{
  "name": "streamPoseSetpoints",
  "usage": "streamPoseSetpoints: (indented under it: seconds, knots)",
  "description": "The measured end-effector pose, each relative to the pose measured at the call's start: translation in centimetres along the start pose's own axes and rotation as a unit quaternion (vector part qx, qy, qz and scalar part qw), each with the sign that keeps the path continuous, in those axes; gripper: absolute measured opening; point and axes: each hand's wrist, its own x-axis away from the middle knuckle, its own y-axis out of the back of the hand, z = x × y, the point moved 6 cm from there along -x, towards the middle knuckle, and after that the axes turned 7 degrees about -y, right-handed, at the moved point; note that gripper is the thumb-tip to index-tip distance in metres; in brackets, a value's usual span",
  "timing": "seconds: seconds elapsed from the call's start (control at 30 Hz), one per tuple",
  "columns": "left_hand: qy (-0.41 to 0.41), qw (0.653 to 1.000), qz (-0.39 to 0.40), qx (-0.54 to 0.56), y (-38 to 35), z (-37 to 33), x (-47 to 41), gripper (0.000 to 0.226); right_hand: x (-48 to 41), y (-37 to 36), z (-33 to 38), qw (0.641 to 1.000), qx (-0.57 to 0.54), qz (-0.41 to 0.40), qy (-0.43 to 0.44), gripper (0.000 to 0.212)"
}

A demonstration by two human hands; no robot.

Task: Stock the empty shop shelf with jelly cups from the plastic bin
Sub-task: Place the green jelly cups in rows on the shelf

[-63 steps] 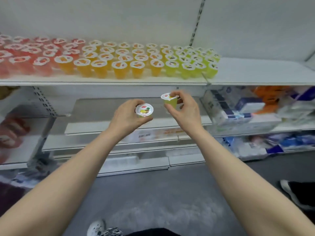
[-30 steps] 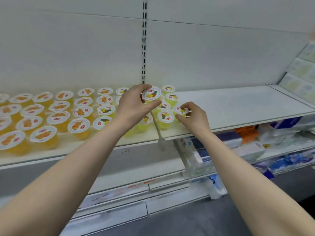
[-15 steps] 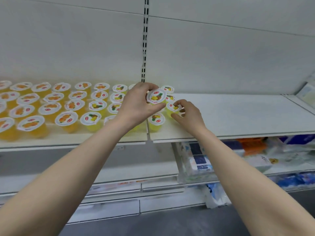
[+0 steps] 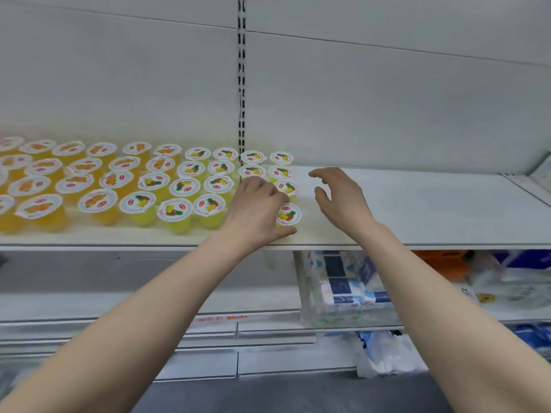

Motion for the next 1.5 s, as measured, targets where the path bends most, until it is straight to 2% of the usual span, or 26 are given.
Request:
streamPoseSetpoints:
  seconds: [0.2, 0.3, 0.4, 0.53, 0.77, 1.13, 1.5]
  knots:
    - [0.028, 0.999, -0.026, -0.015, -0.4, -0.1, 0.1, 0.057, -0.4, 0.0, 0.4, 1.0, -0.011, -0.004, 0.022, 0.036]
    - [0.04, 0.999, -0.028, -0.009, -0.5, 0.1, 0.1, 0.05, -0.7, 0.0, 0.6, 0.999, 0.003, -0.003, 0.037, 0.036]
    - [0.042, 0.999, -0.027, -0.004, -0.6, 0.2, 0.2, 0.053, -0.9, -0.1, 1.0, 0.998, 0.026, 0.004, 0.061, 0.035]
    - [0.042, 0.998, -0.052, 0.002, 0.2, 0.3, 0.6, 0.063, -1.0, 0.1, 1.5, 0.992, 0.063, 0.009, 0.106, 0.036]
    - [0.046, 0.992, -0.111, -0.045, 3.5, 2.8, 2.5, 0.055, -0.7, 0.2, 5.3, 0.965, 0.121, -0.017, 0.23, 0.042]
    - [0.082, 0.975, -0.121, -0.167, 9.6, 9.4, 14.0, 0.046, 2.3, -3.7, 17.0, 0.918, 0.124, 0.0, 0.377, 0.048]
    - [0.182, 0.949, -0.124, -0.225, 17.0, 19.6, 32.6, 0.044, 9.0, -12.9, 36.6, 0.873, 0.056, 0.016, 0.485, 0.049]
